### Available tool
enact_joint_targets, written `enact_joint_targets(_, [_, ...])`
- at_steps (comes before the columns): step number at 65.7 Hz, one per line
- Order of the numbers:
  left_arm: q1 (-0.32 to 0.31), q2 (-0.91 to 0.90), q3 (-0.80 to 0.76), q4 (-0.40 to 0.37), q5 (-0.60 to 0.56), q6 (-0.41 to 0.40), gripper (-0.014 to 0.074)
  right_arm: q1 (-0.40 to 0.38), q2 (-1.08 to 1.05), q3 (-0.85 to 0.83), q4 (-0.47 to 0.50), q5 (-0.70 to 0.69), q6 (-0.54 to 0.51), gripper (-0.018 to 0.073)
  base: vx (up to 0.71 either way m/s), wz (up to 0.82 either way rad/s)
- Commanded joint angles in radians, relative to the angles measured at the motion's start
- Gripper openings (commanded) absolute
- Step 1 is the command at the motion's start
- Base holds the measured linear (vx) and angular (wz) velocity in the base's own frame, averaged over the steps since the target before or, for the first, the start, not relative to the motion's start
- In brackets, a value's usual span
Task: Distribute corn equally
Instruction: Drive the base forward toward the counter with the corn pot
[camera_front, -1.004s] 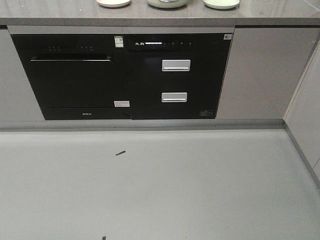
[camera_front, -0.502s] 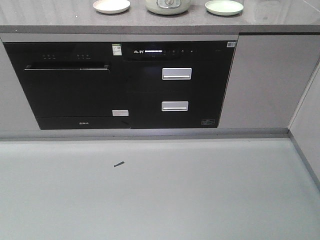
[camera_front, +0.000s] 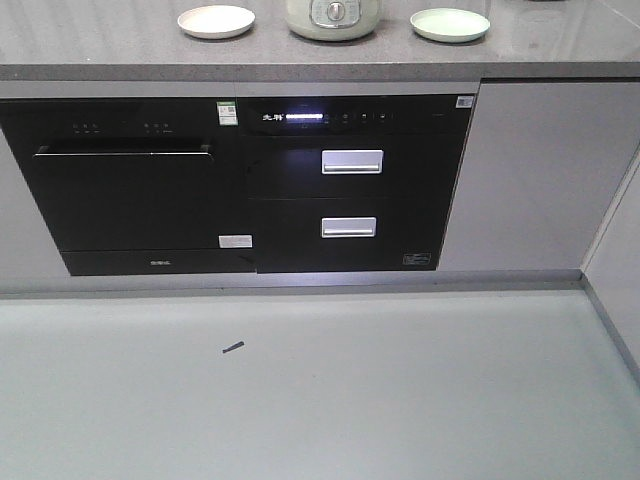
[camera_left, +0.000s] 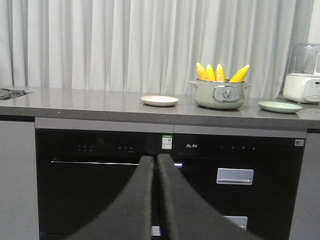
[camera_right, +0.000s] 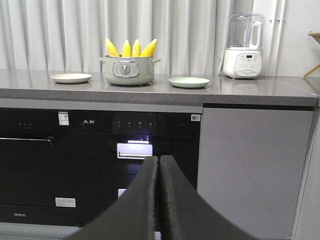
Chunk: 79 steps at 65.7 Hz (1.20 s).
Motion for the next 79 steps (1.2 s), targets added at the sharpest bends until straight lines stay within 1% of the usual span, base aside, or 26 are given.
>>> enact_joint_targets(1, [-0.007,-0.017,0.014,-0.003,-0.068,-0.007,-0.0006,0.0,-0.001,0.007,-0.01,-0.074,-0.005,-0.0006,0.12,-0.01])
enact_joint_targets(79, [-0.007,-0.017,0.014,-0.003,-0.068,-0.007,-0.0006,0.0,-0.001,0.007,-0.01,-0.074,-0.005,-0.0006,0.12,-0.02])
